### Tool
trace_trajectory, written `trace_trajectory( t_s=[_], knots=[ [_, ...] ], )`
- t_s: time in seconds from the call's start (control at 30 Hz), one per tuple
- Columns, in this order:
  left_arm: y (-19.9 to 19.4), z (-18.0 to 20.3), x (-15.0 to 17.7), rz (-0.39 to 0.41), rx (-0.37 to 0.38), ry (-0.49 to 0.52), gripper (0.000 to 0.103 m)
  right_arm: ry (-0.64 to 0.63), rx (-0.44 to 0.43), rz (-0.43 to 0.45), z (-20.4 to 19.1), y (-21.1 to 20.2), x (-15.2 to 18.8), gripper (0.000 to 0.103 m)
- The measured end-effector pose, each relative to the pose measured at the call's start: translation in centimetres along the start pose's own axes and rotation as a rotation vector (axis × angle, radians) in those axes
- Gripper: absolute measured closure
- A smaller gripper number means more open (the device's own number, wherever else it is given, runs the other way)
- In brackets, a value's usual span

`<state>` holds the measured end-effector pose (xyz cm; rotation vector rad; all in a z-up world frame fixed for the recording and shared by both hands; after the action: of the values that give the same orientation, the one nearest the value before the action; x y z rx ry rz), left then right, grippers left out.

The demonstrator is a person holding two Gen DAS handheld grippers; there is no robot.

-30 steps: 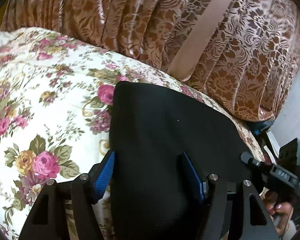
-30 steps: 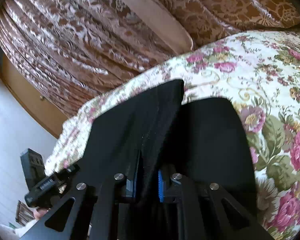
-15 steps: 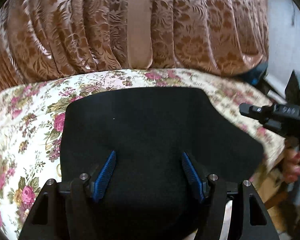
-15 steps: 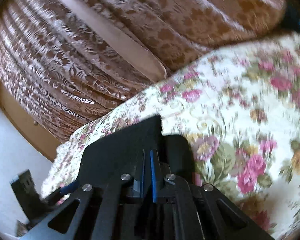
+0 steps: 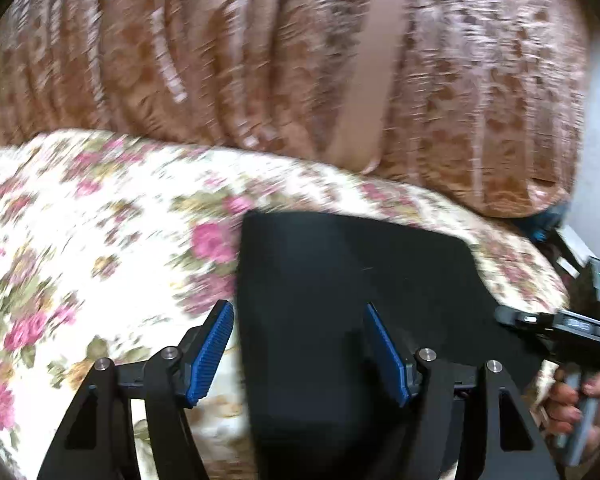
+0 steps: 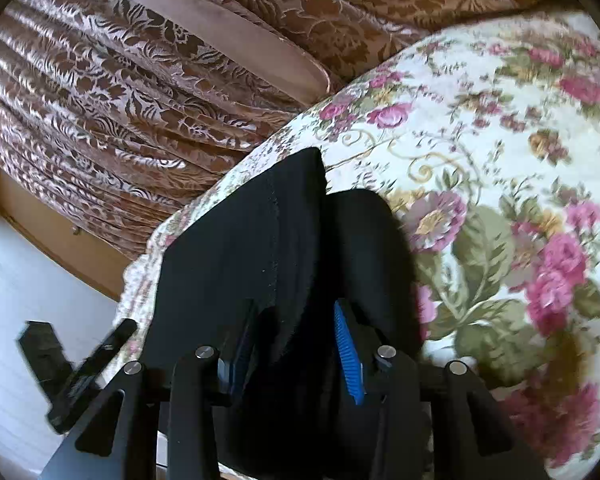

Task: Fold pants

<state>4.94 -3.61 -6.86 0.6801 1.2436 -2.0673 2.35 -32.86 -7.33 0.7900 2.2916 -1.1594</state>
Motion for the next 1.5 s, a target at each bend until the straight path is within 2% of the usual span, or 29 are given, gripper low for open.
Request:
trace_trajectory(
  t_s=[0.03,0.1,0.17,0.23,0.3,0.47,0.6,0.67,0.8,0.87,0.93,1.03,1.13,1.27,1.33,1.5],
  knots=[
    [0.5,-0.9,0.3,-0.012,-0.012,-0.022,0.036,0.008,-0.016,-0.002,0.0,0.1,0.1,0.061],
    [1.7,-1.7,1.4,-0.076,0.015,-0.069,0.035,0.007,-0.048,0.002,-0.4,0.0,0.1,0.061],
    [1.7,-0.9,2.0,-0.084,0.062,-0.091,0.037,-0.029,-0.044,-0.001,-1.2,0.0,0.2,0.074],
    [1.3,1.1,2.0,-0.086,0.069,-0.045,0.037,-0.069,-0.025,-0.005,-1.7,0.0,0.3,0.085],
    [0.9,2.9,1.7,-0.082,0.058,0.018,0.037,-0.109,-0.009,0.014,-2.5,-0.5,0.0,0.087],
    [0.6,5.4,1.5,-0.075,0.049,0.109,0.037,-0.175,-0.004,0.159,-3.3,-5.1,-2.7,0.087],
    [1.6,5.0,2.4,-0.091,-0.047,0.155,0.034,-0.164,0.09,0.094,-0.9,-4.2,-2.2,0.091],
    [1.6,4.9,2.6,-0.081,-0.054,0.156,0.033,-0.109,0.14,0.018,1.4,-2.2,-0.7,0.091],
    [1.5,4.8,2.5,-0.085,-0.035,0.151,0.033,-0.032,0.102,0.052,2.3,-1.7,0.2,0.09],
    [1.3,4.5,2.1,-0.117,-0.012,0.113,0.033,-0.067,0.134,0.039,1.9,-1.8,0.1,0.09],
    [0.8,4.2,1.5,-0.14,0.002,0.091,0.033,-0.123,0.179,0.029,1.1,-2.3,-0.3,0.082],
    [-0.7,4.0,-0.7,-0.1,-0.005,0.092,0.033,-0.247,0.325,0.048,-0.1,-4.1,-1.9,0.075],
    [-1.0,5.1,-3.0,-0.076,-0.004,0.12,0.033,-0.364,0.343,0.087,-3.3,-5.1,-4.7,0.074],
    [1.3,7.4,-4.6,-0.122,-0.034,0.189,0.031,-0.399,0.33,0.046,-6.0,-2.8,-7.3,0.073],
    [3.3,8.3,-4.7,-0.165,-0.056,0.228,0.031,-0.395,0.328,-0.01,-6.5,-0.5,-8.1,0.073],
    [7.4,8.6,-3.9,-0.244,-0.12,0.261,0.031,-0.429,0.36,-0.132,-5.8,4.6,-7.9,0.073]
  ],
)
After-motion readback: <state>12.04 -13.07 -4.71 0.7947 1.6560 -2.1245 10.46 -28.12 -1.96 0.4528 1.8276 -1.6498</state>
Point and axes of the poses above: each gripper's, at about its wrist camera, not at the fingertips, and y roughly the way its jaws point, z to its right, x to its underside, the point moved 9 cm from there along y, roughly the way its jaws point, and after that the axes turned 11 degrees about -y, right-handed, at the moved point
